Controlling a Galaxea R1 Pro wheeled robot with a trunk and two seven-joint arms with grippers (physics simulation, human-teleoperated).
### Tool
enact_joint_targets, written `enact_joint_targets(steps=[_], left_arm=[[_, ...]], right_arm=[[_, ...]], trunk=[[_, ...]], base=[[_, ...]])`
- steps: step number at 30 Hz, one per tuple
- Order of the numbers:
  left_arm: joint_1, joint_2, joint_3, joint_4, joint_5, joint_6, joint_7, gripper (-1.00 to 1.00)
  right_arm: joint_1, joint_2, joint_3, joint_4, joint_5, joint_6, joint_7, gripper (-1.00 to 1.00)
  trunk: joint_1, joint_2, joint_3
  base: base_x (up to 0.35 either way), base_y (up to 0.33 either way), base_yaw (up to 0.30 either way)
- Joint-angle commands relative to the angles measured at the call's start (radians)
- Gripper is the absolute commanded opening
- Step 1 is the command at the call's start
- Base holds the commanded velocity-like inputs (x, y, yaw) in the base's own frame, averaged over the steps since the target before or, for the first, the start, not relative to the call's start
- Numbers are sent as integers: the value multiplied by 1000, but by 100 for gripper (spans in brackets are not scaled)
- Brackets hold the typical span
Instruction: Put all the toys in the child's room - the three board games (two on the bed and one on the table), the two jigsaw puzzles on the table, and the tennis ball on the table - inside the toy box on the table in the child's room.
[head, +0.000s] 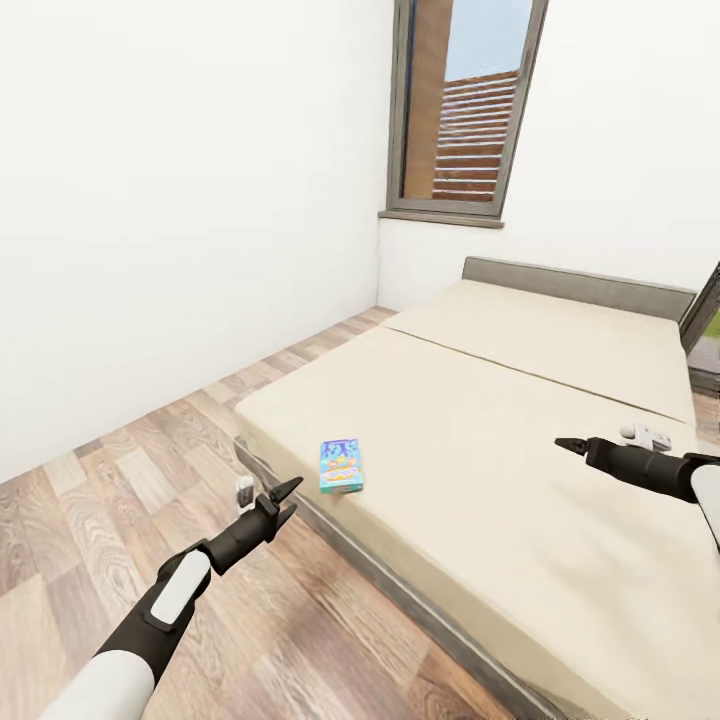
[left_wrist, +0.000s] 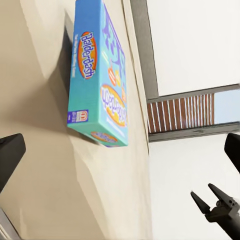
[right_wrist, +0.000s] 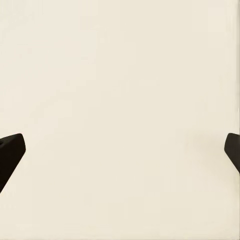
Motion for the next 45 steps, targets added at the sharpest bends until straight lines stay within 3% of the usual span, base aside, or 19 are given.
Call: enact_joint_targets(steps=[1, 30, 35, 45], left_arm=[[0, 0, 1, 0, 5, 7, -1, 100], [-2, 3, 8, 5, 4, 1, 4, 100], [-16, 5, 12, 43, 5, -3, 8, 100], [-106, 5, 13, 203, 5, -57, 5, 100]], right_arm=[[-1, 0, -1, -1, 8, 5, 9, 100], [-1, 6, -1, -7, 9, 4, 9, 100], [-1, 4, -1, -7, 9, 4, 9, 100], [0, 7, -1, -7, 9, 3, 9, 100]], trunk=[[0, 0, -1], [0, 0, -1], [0, 0, -1], [0, 0, -1]], base=[[0, 0, -75], [0, 0, -14], [0, 0, 0], [0, 0, 0]])
